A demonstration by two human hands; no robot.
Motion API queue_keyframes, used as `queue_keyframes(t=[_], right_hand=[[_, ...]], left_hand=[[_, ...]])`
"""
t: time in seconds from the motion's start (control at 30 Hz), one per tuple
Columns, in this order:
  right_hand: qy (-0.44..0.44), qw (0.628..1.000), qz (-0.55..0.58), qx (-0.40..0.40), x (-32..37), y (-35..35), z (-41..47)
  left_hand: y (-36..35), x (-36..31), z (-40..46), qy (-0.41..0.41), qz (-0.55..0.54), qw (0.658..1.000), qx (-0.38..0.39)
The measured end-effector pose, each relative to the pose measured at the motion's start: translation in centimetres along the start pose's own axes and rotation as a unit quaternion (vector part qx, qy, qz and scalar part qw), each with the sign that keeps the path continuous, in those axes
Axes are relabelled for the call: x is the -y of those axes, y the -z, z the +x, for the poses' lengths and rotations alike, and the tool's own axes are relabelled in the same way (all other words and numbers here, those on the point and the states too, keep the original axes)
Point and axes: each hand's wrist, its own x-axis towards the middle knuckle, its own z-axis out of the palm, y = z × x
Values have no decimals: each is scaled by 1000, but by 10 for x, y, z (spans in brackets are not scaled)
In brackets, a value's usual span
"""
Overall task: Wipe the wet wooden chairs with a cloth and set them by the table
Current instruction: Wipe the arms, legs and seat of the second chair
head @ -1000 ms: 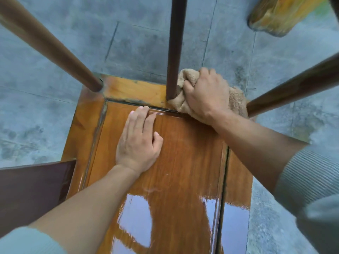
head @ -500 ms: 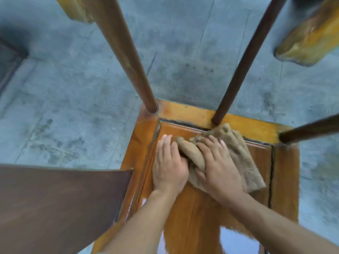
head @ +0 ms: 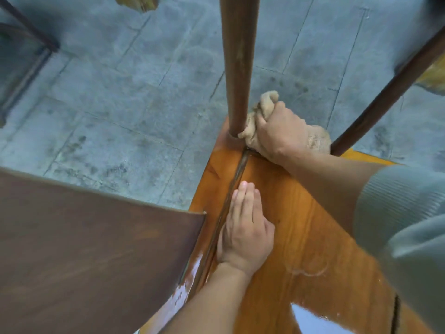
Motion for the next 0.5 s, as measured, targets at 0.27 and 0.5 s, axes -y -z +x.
queue_keyframes(t=[0.27,0.5], right_hand=[[305,946,11,109,-36,5,-96],[446,877,-23,178,38,-15,-120]], left_hand=[[23,7,-22,0,-4,1000,-16],[44,6,-102,-23,-21,989,143]])
